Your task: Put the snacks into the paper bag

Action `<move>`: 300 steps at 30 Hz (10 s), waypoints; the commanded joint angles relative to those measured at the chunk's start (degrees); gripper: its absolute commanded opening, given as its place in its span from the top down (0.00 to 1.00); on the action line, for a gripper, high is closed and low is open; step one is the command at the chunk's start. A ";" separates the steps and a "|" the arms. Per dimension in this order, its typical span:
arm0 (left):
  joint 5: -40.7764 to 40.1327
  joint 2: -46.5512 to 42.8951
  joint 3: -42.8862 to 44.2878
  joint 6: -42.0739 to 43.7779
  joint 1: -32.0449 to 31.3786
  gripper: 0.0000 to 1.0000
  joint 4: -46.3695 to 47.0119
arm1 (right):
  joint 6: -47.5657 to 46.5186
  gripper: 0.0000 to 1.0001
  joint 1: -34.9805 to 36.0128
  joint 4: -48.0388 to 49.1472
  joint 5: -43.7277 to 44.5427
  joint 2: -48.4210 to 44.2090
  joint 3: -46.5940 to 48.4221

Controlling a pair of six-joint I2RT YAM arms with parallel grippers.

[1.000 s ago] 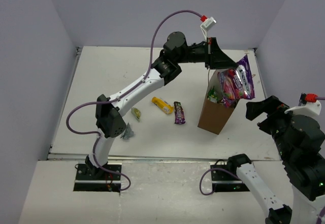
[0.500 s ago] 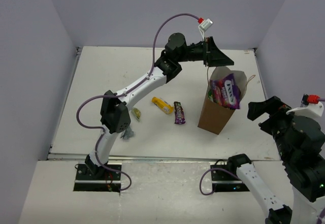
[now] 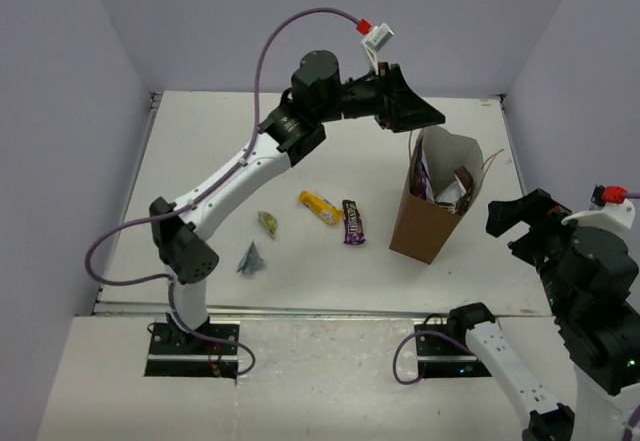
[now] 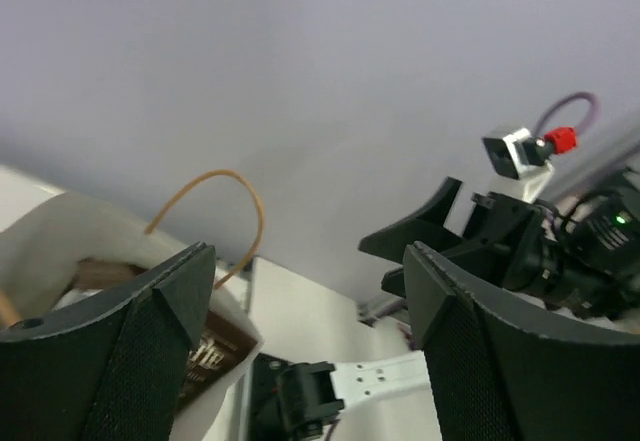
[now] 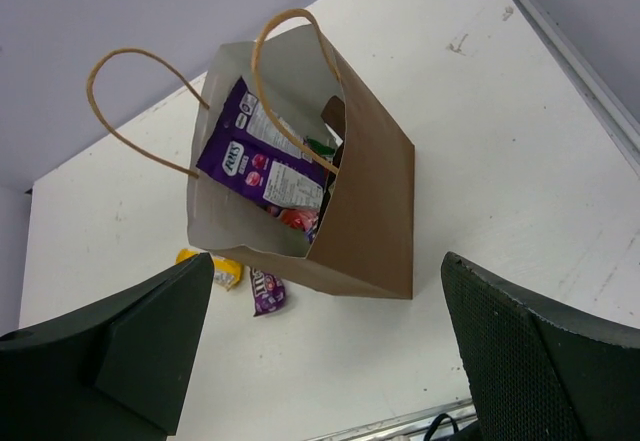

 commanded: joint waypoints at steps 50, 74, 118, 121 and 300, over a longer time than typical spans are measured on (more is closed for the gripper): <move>-52.41 -22.43 -59.50 9.14 16.29 1.00 -39.15 | -0.82 0.01 1.34 0.57 -1.15 -2.43 -4.12; -32.71 -29.83 -29.90 15.37 -3.56 1.00 -18.05 | 0.50 0.01 1.42 1.27 -3.26 -1.29 -4.99; -41.95 -33.31 -25.95 15.12 3.80 0.00 -30.70 | -0.29 0.01 1.69 1.27 -4.05 0.21 -0.86; -48.08 -40.26 -32.75 12.92 7.67 0.00 -37.96 | -0.11 0.01 1.78 1.27 -4.31 0.38 -0.78; -54.69 -3.70 -32.68 -1.94 7.33 1.00 -39.50 | 0.85 0.01 5.29 -0.57 0.26 -3.57 -3.41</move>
